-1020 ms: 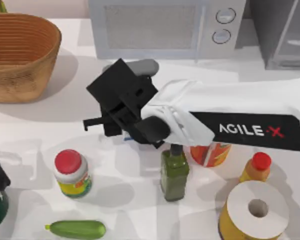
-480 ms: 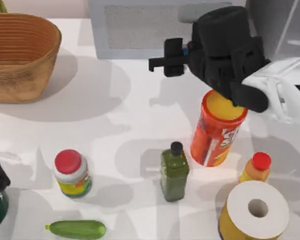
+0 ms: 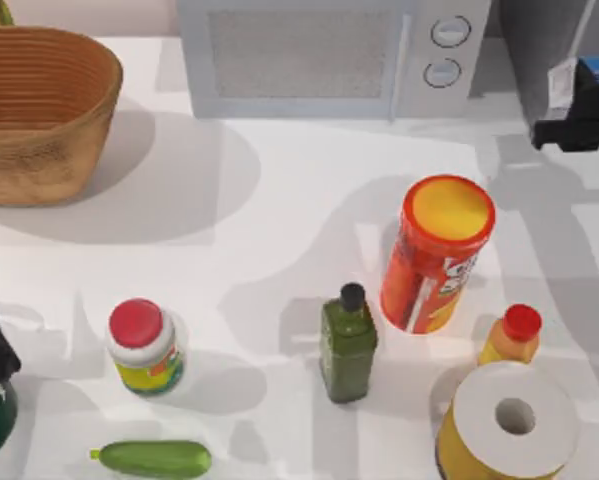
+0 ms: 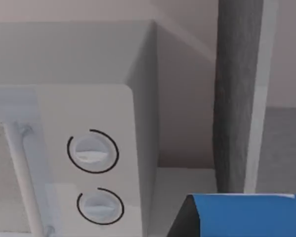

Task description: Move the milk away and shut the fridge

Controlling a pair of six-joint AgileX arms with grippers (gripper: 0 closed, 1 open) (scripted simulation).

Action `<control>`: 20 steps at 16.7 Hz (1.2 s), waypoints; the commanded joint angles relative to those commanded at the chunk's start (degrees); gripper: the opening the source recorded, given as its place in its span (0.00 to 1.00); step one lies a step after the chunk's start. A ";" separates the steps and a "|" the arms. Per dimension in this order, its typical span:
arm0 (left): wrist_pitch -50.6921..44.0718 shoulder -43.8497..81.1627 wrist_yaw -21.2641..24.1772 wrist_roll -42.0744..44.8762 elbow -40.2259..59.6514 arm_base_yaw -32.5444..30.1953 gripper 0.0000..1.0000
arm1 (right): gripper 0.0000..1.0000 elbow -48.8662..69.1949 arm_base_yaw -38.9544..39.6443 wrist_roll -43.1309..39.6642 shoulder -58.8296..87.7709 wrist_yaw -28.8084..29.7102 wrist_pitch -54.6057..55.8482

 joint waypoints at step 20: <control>0.00 0.00 0.00 0.00 0.00 0.00 1.00 | 0.00 5.44 -13.04 -4.62 8.52 -5.27 -5.84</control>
